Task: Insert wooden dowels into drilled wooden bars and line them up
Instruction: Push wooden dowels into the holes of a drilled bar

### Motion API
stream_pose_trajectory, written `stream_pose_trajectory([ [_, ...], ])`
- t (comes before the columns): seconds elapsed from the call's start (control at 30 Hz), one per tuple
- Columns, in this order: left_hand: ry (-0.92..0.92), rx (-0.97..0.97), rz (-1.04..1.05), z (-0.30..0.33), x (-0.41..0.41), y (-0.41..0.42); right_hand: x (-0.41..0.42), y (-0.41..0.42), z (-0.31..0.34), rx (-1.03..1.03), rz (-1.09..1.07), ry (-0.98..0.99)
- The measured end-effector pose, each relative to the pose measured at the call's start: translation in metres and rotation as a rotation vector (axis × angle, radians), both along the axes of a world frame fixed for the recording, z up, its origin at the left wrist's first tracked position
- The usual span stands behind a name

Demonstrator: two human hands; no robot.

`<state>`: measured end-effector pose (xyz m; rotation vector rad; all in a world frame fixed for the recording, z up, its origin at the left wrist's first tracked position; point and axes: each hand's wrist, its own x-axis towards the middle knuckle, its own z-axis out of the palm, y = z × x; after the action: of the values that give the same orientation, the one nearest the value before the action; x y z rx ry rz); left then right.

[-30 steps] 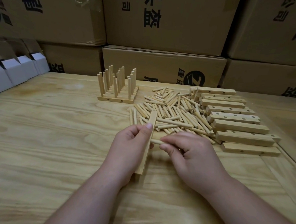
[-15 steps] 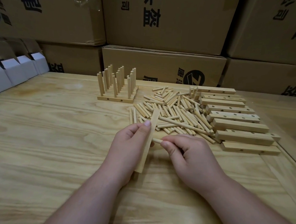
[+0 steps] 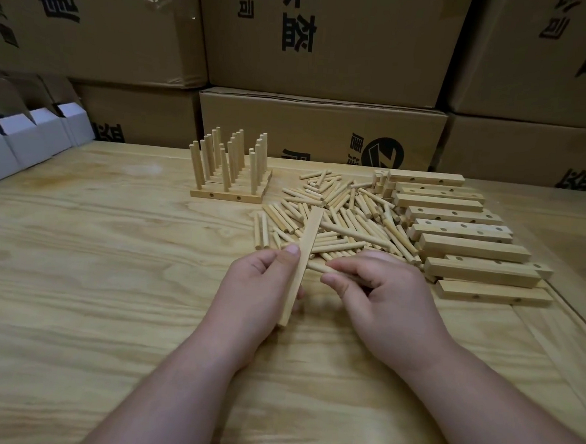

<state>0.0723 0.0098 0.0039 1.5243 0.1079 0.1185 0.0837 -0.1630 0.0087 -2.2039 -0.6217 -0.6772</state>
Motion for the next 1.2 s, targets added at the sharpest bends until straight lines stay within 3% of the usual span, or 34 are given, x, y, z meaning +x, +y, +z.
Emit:
stream_pose_trajectory([
  [0.27,-0.007,-0.049,0.050,0.004,-0.001,0.000,-0.001,0.001,0.001,0.084,-0.008,0.031],
  [0.4,0.042,-0.184,0.166,0.007,0.002,0.004,0.004,-0.006,-0.001,0.093,-0.155,0.110],
  [0.6,0.063,-0.307,0.214,0.007,0.005,0.008,0.017,-0.016,-0.006,-0.204,-0.391,0.393],
  [1.2,0.056,-0.278,0.191,0.007,0.005,0.005,0.014,-0.013,-0.005,-0.234,-0.391,0.379],
])
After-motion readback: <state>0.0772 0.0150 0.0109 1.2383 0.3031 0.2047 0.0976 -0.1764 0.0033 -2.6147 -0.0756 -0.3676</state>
